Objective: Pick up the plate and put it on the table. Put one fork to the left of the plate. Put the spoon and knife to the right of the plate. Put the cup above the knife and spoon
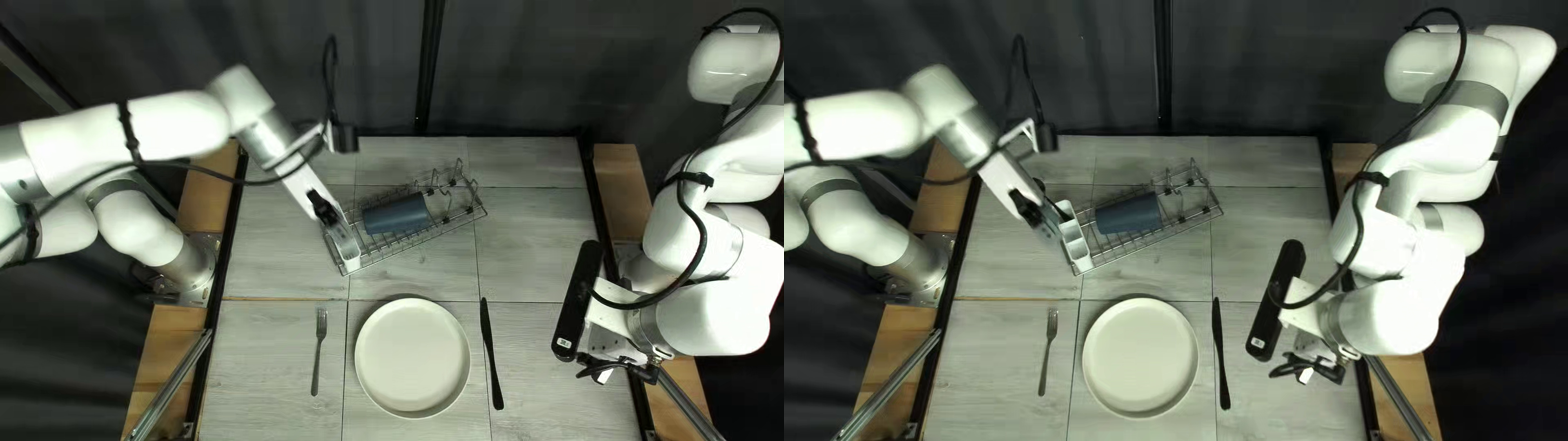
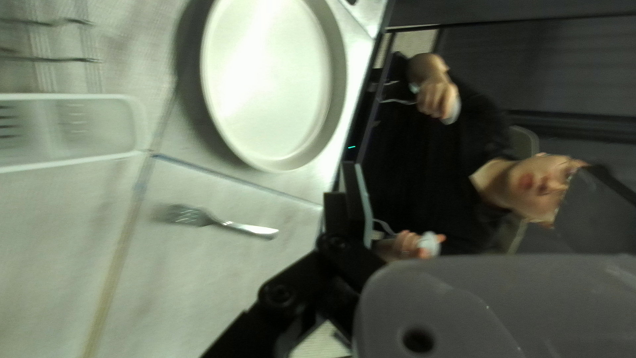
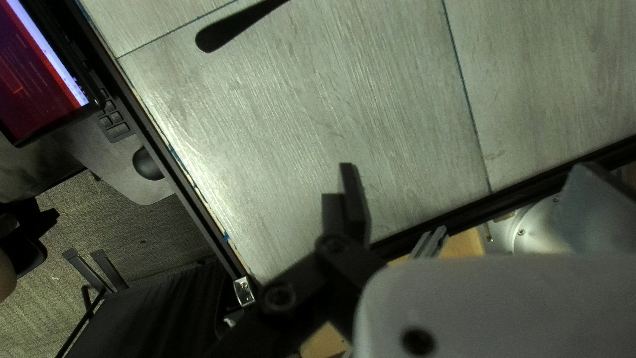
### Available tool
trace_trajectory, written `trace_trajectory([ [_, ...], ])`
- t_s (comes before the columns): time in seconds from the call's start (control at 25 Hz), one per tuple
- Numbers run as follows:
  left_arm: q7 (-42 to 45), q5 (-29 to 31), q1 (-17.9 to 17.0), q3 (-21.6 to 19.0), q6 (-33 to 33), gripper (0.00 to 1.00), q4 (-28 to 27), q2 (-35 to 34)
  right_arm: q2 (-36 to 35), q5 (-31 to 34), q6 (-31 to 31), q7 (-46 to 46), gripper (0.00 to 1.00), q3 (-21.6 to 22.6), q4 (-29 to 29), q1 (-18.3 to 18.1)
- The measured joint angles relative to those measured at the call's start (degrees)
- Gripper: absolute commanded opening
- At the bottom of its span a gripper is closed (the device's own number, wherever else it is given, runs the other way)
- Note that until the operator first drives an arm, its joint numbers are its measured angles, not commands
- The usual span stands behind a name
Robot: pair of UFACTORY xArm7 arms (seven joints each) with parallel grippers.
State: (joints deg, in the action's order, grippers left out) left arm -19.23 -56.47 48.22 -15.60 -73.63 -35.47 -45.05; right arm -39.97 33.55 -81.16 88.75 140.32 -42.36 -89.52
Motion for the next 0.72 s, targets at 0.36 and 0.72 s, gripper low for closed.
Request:
trace_trajectory([
  [0.36,5.8,13.2,5.5,-1.3,-2.1,1.00,1.0,-10.7,0.0,0.0,0.0,0.0,1.00,0.0,0.0,0.0],
  [0.72,8.3,15.5,7.9,-6.8,4.6,1.00,7.4,-15.4,0.0,0.0,0.0,0.0,1.00,0.0,0.0,0.0],
])
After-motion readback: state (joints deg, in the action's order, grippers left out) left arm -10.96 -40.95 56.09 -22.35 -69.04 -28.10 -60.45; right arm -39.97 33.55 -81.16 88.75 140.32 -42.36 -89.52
